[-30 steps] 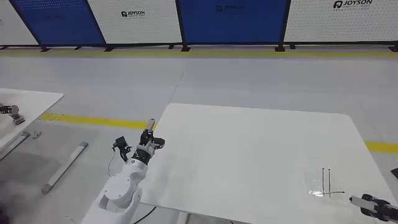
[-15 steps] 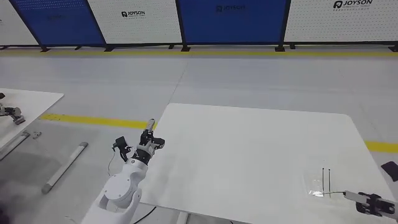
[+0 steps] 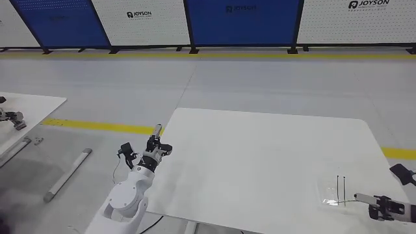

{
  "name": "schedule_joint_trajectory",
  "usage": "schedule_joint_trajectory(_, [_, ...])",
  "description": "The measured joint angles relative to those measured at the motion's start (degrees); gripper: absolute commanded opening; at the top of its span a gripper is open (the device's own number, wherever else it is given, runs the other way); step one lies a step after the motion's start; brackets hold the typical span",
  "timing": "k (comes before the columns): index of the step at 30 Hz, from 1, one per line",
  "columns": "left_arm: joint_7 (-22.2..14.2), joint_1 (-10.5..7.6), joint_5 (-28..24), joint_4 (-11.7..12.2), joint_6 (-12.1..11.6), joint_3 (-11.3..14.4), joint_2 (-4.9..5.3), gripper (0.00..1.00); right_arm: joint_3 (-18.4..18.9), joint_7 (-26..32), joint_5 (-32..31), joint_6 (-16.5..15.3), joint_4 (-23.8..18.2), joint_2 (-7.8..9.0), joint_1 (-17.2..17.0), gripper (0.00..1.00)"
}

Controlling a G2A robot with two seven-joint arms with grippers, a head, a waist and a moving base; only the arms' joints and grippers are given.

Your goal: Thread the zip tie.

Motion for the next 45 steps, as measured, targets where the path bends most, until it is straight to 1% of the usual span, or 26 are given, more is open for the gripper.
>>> schedule_joint_trajectory(5, [0.0,0.0,0.0,0.0,0.0,0.0,0.0,1.0,-0.02,-0.04,-0.02,0.03,0.07,0.0,0.05,1.0])
schedule_joint_trajectory(6, [0.0,0.0,0.0,0.0,0.0,0.0,0.0,1.0,-0.25,-0.18,-0.25,0.46,0.56,0.0,0.45,1.0])
schedule_joint_trajectory(8, [0.0,0.0,0.0,0.0,0.0,0.0,0.0,1.0,-1.93,-0.15,-0.87,1.99,2.92,-0.08,2.75,1.0])
schedule_joint_trajectory(13, [0.0,0.0,0.0,0.0,0.0,0.0,0.0,1.0,-7.79,0.01,-1.68,3.77,8.83,-0.37,8.95,1.0])
schedule_joint_trajectory(14, [0.0,0.0,0.0,0.0,0.0,0.0,0.0,1.0,-8.54,0.01,-1.57,3.77,9.37,-0.39,9.53,1.0])
schedule_joint_trajectory(23, [0.0,0.0,0.0,0.0,0.0,0.0,0.0,1.0,-8.6,-0.02,-1.49,3.66,9.5,-0.38,9.65,1.0])
schedule_joint_trajectory(27, [0.0,0.0,0.0,0.0,0.0,0.0,0.0,1.0,-8.05,-0.67,-0.58,2.42,10.41,-0.27,9.43,1.0])
schedule_joint_trajectory(28, [0.0,0.0,0.0,0.0,0.0,0.0,0.0,1.0,-8.03,-0.57,-0.52,2.23,10.51,-0.22,9.4,0.84])
schedule_joint_trajectory(29, [0.0,0.0,0.0,0.0,0.0,0.0,0.0,1.0,-8.13,-0.52,-0.52,2.21,10.56,-0.2,9.42,0.49])
schedule_joint_trajectory(30, [0.0,0.0,0.0,0.0,0.0,0.0,0.0,1.0,-8.3,-0.47,-0.53,2.28,10.65,-0.2,9.47,0.42])
schedule_joint_trajectory(32, [0.0,0.0,0.0,0.0,0.0,0.0,0.0,1.0,-8.88,-0.35,-0.65,2.58,10.98,-0.21,9.81,0.36])
schedule_joint_trajectory(35, [0.0,0.0,0.0,0.0,0.0,0.0,0.0,1.0,-9.83,-0.1,-0.64,2.83,11.98,-0.29,10.56,0.32])
schedule_joint_trajectory(37, [0.0,0.0,0.0,0.0,0.0,0.0,0.0,1.0,-10.45,0.0,-0.62,3.06,12.86,-0.34,11.17,0.35])
schedule_joint_trajectory(39, [0.0,0.0,0.0,0.0,0.0,0.0,0.0,1.0,-11.04,0.01,-0.64,3.25,13.5,-0.37,11.67,0.36])
schedule_joint_trajectory(45, [0.0,0.0,0.0,0.0,0.0,0.0,0.0,1.0,-12.15,-0.15,-0.92,3.67,15.53,-0.38,13.12,0.35])
